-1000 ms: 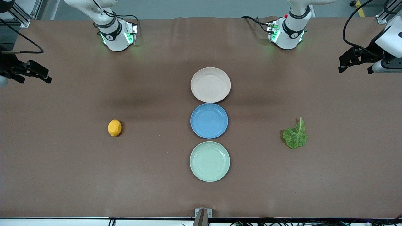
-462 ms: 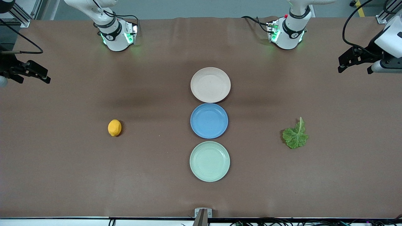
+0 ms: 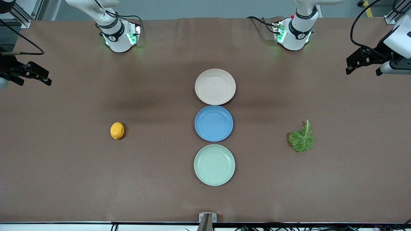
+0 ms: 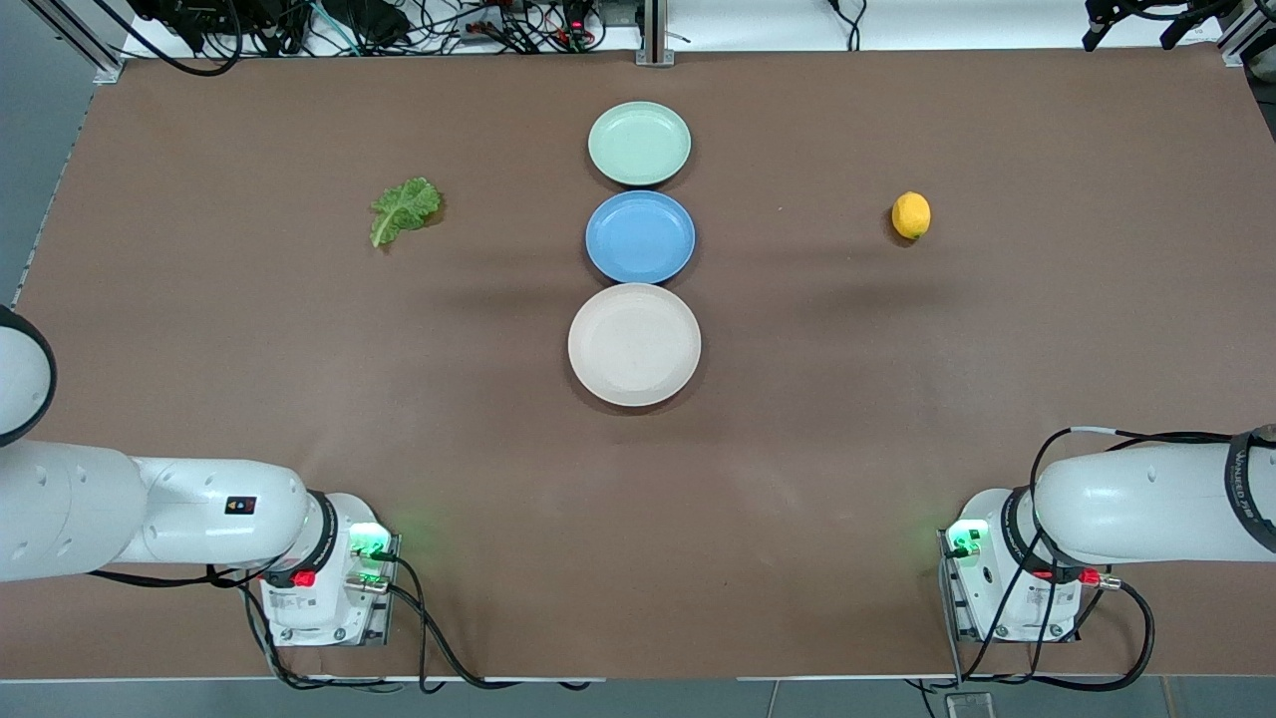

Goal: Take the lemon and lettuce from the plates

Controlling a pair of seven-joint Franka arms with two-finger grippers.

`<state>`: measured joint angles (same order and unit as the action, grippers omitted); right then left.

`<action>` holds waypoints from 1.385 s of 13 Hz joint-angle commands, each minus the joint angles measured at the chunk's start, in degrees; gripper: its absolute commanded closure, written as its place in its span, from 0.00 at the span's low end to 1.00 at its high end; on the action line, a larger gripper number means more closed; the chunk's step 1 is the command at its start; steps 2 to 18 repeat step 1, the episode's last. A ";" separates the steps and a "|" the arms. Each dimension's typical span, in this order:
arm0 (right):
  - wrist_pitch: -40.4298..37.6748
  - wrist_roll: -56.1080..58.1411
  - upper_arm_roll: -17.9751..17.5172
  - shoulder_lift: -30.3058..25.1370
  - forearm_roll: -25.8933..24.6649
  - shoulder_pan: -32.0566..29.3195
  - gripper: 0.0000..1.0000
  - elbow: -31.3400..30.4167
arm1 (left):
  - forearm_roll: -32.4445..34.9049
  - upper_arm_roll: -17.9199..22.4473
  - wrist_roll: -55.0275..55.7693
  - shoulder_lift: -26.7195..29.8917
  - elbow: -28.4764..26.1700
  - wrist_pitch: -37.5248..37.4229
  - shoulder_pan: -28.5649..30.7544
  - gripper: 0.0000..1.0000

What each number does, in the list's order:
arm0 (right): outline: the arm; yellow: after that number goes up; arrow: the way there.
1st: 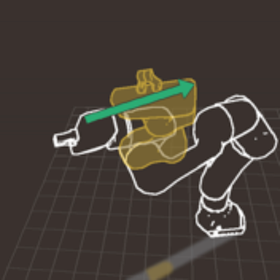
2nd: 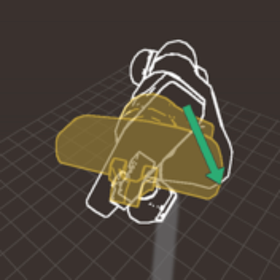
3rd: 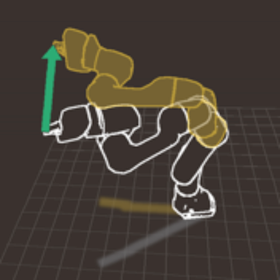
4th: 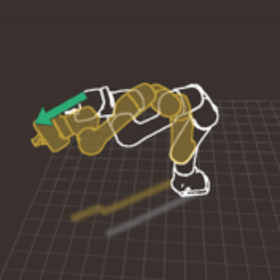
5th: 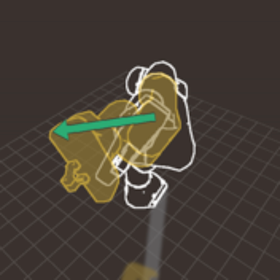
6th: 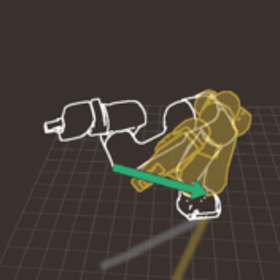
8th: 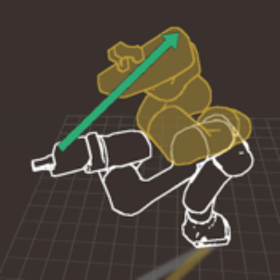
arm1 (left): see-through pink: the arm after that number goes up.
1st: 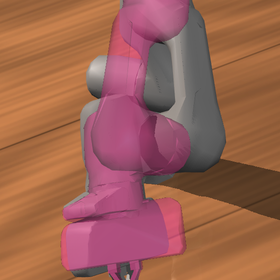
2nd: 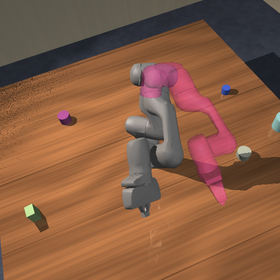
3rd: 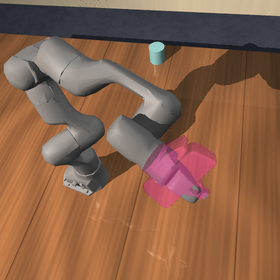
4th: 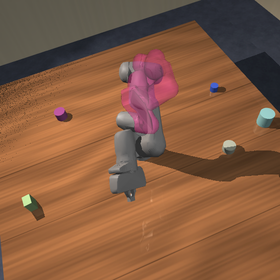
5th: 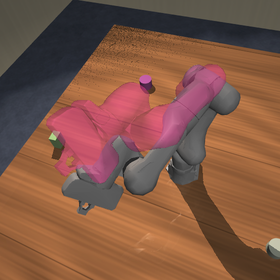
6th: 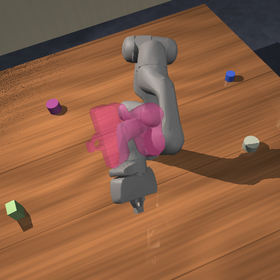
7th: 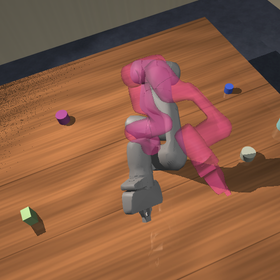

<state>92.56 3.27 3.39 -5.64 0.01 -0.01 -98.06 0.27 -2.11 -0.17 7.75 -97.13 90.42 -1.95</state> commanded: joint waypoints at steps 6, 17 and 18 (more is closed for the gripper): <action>0.60 1.39 0.30 0.01 0.69 -0.25 0.00 -0.02 | -0.27 0.00 -0.27 -1.25 1.77 -0.16 0.02 0.00; 0.60 1.39 0.30 0.01 0.69 -0.25 0.00 -0.02 | -0.27 0.00 -0.27 -1.25 1.77 -0.16 0.02 0.00; 0.60 1.39 0.30 0.01 0.69 -0.25 0.00 -0.02 | -0.27 0.00 -0.27 -1.25 1.77 -0.16 0.02 0.00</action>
